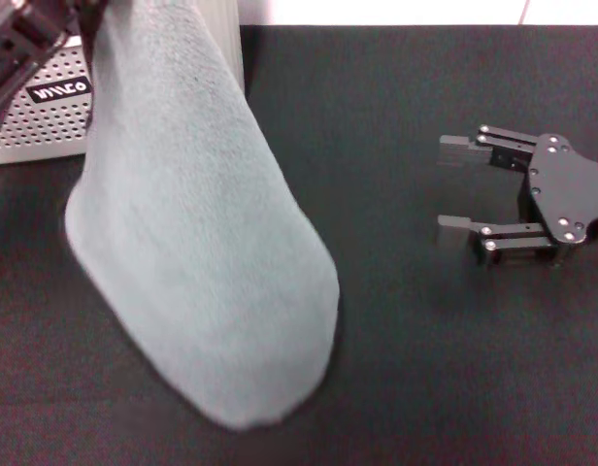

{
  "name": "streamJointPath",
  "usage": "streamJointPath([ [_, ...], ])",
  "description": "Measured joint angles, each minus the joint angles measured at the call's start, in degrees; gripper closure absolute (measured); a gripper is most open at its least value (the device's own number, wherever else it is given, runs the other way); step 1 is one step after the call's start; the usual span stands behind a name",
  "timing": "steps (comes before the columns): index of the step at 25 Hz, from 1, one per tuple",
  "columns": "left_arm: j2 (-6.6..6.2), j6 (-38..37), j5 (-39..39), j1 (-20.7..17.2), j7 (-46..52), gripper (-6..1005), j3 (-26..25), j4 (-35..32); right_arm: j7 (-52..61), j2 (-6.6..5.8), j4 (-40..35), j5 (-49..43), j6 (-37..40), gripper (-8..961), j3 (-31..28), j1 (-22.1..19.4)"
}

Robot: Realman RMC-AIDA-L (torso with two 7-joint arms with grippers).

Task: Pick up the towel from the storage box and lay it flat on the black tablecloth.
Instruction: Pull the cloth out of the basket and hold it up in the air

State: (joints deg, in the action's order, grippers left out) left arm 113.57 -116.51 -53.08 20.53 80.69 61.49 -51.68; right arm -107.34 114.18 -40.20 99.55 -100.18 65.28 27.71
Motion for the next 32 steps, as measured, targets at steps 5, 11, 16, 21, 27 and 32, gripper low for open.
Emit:
streamJointPath([
  [5, 0.48, 0.06, 0.24, 0.47, -0.09, 986, -1.01, 1.29, -1.28, 0.75, 0.12, -0.59, 0.34, 84, 0.02, 0.38],
  [11, 2.75, 0.11, 4.99, 0.58, 0.05, 986, -5.83, 6.12, -3.83, 1.24, 1.50, -1.91, 0.93, 84, 0.11, 0.13],
  [16, 4.06, 0.11, 9.24, 0.76, 0.19, 986, -5.64, 6.82, -8.88, 1.55, 5.45, -2.06, 2.80, 85, 0.21, 0.42],
  [21, 5.35, 0.20, 12.79, 1.88, -0.08, 985, -5.82, 7.11, -13.45, 1.90, 8.24, -1.66, 5.57, 84, 0.85, 0.86],
  [27, 5.86, 0.52, 16.70, 4.60, -0.18, 984, -5.86, 10.97, -22.64, 2.04, 16.97, 2.65, 6.65, 84, 2.52, 3.93],
  [32, 5.97, 1.70, 17.97, 6.03, -0.33, 984, -5.84, 12.55, -34.10, 2.03, 20.82, 13.00, 9.71, 84, 12.33, 4.24],
])
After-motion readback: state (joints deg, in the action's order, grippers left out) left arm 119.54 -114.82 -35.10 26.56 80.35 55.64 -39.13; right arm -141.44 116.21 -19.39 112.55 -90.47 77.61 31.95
